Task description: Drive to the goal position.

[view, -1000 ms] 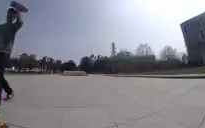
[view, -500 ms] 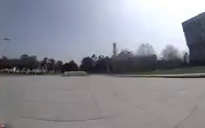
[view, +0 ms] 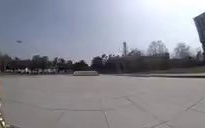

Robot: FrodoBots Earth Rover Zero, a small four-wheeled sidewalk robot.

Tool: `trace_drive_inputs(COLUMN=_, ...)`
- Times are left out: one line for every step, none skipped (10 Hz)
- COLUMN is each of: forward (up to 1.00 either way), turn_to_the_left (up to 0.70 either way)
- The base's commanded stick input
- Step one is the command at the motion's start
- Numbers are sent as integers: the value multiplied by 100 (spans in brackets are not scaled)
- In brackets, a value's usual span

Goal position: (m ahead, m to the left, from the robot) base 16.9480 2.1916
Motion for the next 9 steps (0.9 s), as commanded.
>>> trace_drive_inputs(forward=100, turn_to_the_left=36)
trace_drive_inputs(forward=100, turn_to_the_left=13)
trace_drive_inputs(forward=100, turn_to_the_left=0)
trace_drive_inputs(forward=100, turn_to_the_left=0)
trace_drive_inputs(forward=100, turn_to_the_left=0)
trace_drive_inputs(forward=100, turn_to_the_left=0)
trace_drive_inputs(forward=100, turn_to_the_left=0)
trace_drive_inputs(forward=100, turn_to_the_left=0)
trace_drive_inputs(forward=100, turn_to_the_left=0)
